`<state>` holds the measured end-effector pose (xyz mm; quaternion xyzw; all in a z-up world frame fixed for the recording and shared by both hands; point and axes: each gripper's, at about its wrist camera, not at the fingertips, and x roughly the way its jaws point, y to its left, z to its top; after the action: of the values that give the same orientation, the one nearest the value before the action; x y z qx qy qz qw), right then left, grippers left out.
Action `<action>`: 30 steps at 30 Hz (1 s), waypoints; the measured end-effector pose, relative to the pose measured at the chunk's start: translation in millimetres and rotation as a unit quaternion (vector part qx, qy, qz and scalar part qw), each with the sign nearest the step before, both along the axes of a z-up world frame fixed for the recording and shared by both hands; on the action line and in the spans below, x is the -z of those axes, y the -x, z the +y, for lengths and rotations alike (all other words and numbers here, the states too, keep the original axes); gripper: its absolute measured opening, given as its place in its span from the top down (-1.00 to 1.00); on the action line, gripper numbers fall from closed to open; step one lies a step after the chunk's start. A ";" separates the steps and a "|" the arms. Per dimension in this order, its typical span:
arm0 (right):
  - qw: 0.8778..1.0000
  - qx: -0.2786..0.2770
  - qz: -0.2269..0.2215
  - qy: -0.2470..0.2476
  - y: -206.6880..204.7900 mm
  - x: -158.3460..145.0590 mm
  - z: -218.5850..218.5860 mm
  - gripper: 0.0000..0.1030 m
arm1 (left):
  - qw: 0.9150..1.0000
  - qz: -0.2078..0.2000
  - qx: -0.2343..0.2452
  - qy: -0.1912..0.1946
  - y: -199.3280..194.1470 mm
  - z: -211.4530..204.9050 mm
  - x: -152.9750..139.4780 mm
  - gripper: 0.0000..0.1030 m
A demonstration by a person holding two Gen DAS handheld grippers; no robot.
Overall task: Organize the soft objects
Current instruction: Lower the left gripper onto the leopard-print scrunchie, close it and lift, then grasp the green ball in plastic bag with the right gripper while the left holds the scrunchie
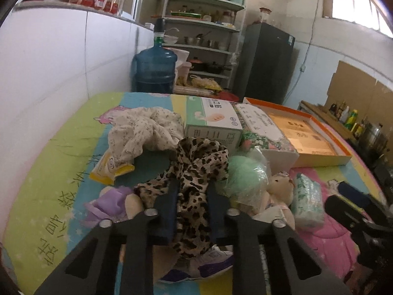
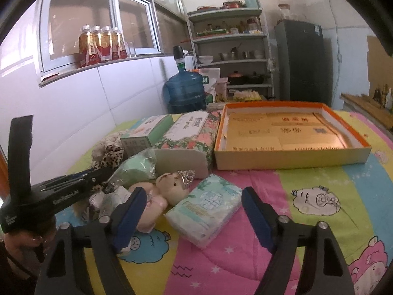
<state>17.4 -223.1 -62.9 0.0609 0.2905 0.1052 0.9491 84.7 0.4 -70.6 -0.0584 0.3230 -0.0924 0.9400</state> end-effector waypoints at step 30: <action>0.980 -0.170 0.100 0.016 -93.6 2.0 81.7 -0.36 | 0.995 -0.078 -0.037 0.041 40.7 43.0 -41.3 0.82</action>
<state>111.0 -141.4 -64.9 0.0060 0.3920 0.2540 0.8842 44.0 43.4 -29.3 -0.1012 0.2421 -0.0751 0.9620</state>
